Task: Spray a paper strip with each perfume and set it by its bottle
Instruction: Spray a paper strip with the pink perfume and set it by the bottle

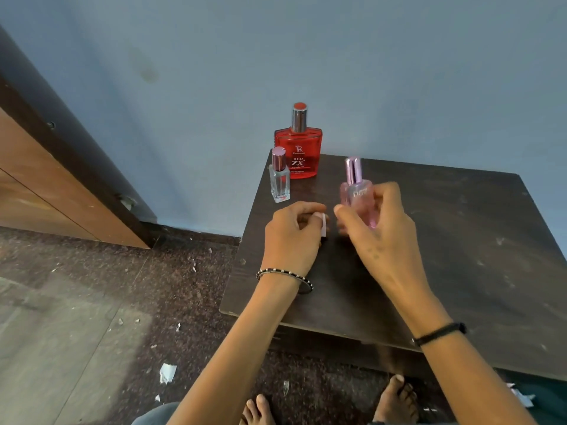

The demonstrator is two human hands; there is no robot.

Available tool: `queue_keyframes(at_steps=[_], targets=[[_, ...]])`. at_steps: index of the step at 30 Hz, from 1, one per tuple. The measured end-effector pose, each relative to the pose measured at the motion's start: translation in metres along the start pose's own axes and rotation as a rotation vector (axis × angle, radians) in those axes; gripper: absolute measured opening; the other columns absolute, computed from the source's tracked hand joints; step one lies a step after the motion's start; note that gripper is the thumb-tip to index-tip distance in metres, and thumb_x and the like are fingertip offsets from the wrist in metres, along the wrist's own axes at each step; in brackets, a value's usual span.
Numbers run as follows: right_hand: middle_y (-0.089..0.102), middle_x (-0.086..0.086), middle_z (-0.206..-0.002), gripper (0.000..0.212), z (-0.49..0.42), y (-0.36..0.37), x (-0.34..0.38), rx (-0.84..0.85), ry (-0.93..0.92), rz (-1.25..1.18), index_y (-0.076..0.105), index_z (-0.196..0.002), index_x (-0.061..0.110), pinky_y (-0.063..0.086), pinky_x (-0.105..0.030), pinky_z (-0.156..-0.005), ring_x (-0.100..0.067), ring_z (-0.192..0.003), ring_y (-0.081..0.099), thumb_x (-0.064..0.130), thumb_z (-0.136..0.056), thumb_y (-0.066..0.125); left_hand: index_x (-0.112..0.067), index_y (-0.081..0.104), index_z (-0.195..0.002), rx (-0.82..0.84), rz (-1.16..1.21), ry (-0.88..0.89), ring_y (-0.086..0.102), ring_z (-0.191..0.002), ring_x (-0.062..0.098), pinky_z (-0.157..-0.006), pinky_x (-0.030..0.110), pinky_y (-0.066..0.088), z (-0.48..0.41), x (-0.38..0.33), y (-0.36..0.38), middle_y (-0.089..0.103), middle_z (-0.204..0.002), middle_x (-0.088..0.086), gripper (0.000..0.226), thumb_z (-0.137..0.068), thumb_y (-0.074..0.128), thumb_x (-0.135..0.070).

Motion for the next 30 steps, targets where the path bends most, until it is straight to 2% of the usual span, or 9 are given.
queue_keyframes(at_steps=[2,5,8,10,12,17,21,24,30], targets=[[0.071,0.007,-0.083,0.036,0.008,-0.011,-0.003,0.035,0.06,-0.111,0.046,-0.107,0.035,0.052,-0.008,-0.054,-0.003,-0.067,0.073,0.049,-0.084,0.071,-0.024,0.076,-0.107,-0.017,-0.036,0.057,0.067,-0.091,-0.002,-0.082,0.023,0.058,0.001,-0.007,0.005,0.069,-0.09,-0.019,0.02,-0.096,0.061,-0.015],[0.075,0.016,-0.083,0.046,0.014,-0.021,-0.007,0.104,0.128,-0.268,0.05,-0.104,0.038,0.053,-0.014,-0.05,-0.009,-0.062,0.074,0.058,-0.07,0.073,-0.023,0.077,-0.11,-0.022,-0.011,0.1,0.066,-0.095,-0.002,-0.083,0.015,0.052,0.004,-0.019,0.016,0.073,-0.099,-0.014,0.021,-0.097,0.061,-0.018],[0.076,0.015,-0.086,0.045,0.013,-0.027,-0.014,0.139,0.145,-0.276,0.054,-0.102,0.041,0.056,-0.02,-0.056,-0.013,-0.06,0.074,0.057,-0.065,0.075,-0.032,0.079,-0.09,-0.018,0.11,0.051,0.07,-0.095,0.016,-0.086,0.032,0.055,0.005,-0.027,0.03,0.078,-0.097,0.004,0.024,-0.099,0.057,-0.037],[0.077,0.012,-0.085,0.035,0.012,-0.03,-0.019,0.155,0.141,-0.289,0.059,-0.1,0.043,0.057,-0.021,-0.057,-0.013,-0.056,0.072,0.049,-0.071,0.078,-0.032,0.076,-0.072,-0.024,0.189,0.009,0.067,-0.084,0.021,-0.077,0.03,0.052,0.004,-0.033,0.039,0.073,-0.089,0.014,0.036,-0.096,0.057,-0.052],[0.077,0.006,-0.082,0.027,0.013,-0.031,-0.022,0.175,0.133,-0.337,0.062,-0.097,0.044,0.055,-0.018,-0.054,-0.012,-0.052,0.069,0.043,-0.076,0.079,-0.019,0.077,-0.077,0.008,0.224,0.003,0.066,-0.078,0.021,-0.071,0.026,0.053,0.004,-0.04,0.047,0.072,-0.082,0.01,0.043,-0.091,0.061,-0.055],[0.076,0.0,-0.077,0.022,0.014,-0.034,-0.022,0.212,0.116,-0.422,0.064,-0.095,0.043,0.05,-0.016,-0.049,-0.012,-0.046,0.063,0.048,-0.077,0.075,-0.026,0.081,-0.078,0.108,0.25,-0.003,0.077,-0.078,0.024,-0.072,0.046,0.063,0.004,-0.043,0.058,0.08,-0.082,0.004,0.024,-0.089,0.071,-0.044],[0.075,0.015,-0.078,0.025,0.013,-0.044,-0.024,0.185,0.038,-0.233,0.061,-0.098,0.047,0.053,-0.013,-0.051,-0.009,-0.048,0.067,0.053,-0.078,0.074,-0.018,0.082,-0.08,0.049,0.296,0.022,0.075,-0.072,0.006,-0.062,0.018,0.056,0.005,-0.044,0.057,0.08,-0.077,-0.001,0.022,-0.089,0.074,-0.037],[0.073,0.024,-0.079,0.028,0.015,-0.046,-0.027,0.203,0.031,-0.165,0.059,-0.099,0.047,0.05,-0.009,-0.051,-0.005,-0.048,0.067,0.055,-0.076,0.075,-0.022,0.083,-0.076,-0.017,0.381,-0.022,0.078,-0.085,0.015,-0.08,0.025,0.06,0.0,-0.04,0.053,0.081,-0.082,0.001,0.019,-0.088,0.075,-0.035],[0.071,-0.001,-0.068,0.018,0.012,-0.048,-0.026,0.271,0.146,-0.484,0.068,-0.096,0.042,0.049,-0.022,-0.04,-0.012,-0.042,0.058,0.042,-0.083,0.08,-0.019,0.083,-0.078,-0.016,0.519,-0.17,0.078,-0.083,0.011,-0.094,0.041,0.058,-0.005,-0.033,0.053,0.082,-0.088,0.002,0.019,-0.086,0.076,-0.035]])
Point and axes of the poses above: each hand's wrist, its own z-axis away from the middle knuckle, its own y-axis out of the palm, x = y × z, the point moved 4 cm from there along -z, towards the middle knuckle
